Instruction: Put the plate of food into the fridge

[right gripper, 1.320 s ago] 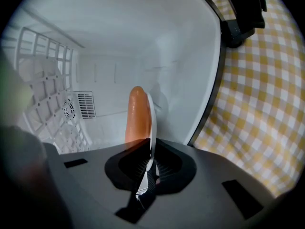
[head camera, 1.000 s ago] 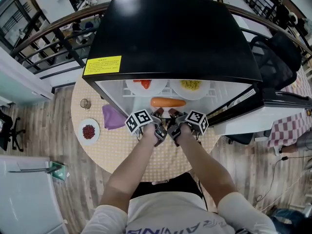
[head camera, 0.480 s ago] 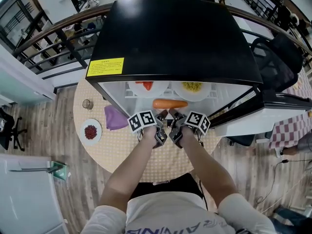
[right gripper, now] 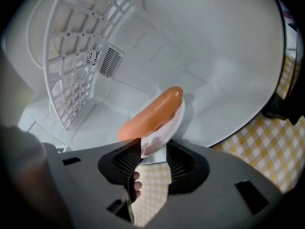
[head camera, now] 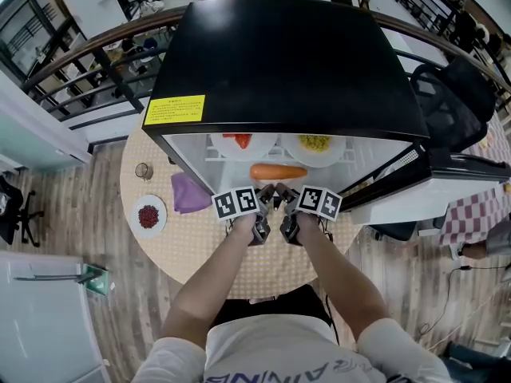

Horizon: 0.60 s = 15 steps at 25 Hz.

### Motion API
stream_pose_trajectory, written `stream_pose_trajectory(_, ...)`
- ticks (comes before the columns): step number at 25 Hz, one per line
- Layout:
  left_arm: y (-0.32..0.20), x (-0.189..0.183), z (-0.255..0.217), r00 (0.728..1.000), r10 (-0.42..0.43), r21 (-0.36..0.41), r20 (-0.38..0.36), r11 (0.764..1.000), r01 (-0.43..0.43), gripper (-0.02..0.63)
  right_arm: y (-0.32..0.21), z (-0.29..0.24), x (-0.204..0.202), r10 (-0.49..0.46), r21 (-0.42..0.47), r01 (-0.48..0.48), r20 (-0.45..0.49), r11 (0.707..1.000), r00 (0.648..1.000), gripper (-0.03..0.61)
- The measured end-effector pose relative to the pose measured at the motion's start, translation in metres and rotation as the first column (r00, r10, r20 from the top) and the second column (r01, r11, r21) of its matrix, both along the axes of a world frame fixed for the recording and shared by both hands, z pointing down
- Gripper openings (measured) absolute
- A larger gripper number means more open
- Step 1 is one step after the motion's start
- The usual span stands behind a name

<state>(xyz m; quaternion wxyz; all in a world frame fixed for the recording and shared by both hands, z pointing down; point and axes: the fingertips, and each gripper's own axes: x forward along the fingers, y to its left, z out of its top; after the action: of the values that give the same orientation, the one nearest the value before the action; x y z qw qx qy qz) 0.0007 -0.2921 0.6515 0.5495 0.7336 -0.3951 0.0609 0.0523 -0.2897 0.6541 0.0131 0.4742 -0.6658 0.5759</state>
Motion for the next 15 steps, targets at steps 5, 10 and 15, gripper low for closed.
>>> stream_pose_trajectory(5,0.005,-0.001,0.001,1.000,0.006,0.000,0.008,1.000,-0.006,0.126,0.005,0.003,0.000,-0.066,0.013,0.068,-0.096,0.998,0.993,0.158)
stream_pose_trajectory(10,0.006,-0.003,0.002,1.000,0.015,-0.014,-0.016,1.000,-0.015,0.127,0.010,0.001,-0.002,-0.109,0.007,0.110,-0.107,0.994,0.988,0.160)
stream_pose_trajectory(15,0.002,-0.010,0.004,1.000,-0.020,-0.022,-0.013,1.000,0.020,0.126,0.017,0.000,-0.001,-0.096,-0.031,0.095,-0.059,0.995,0.994,0.160)
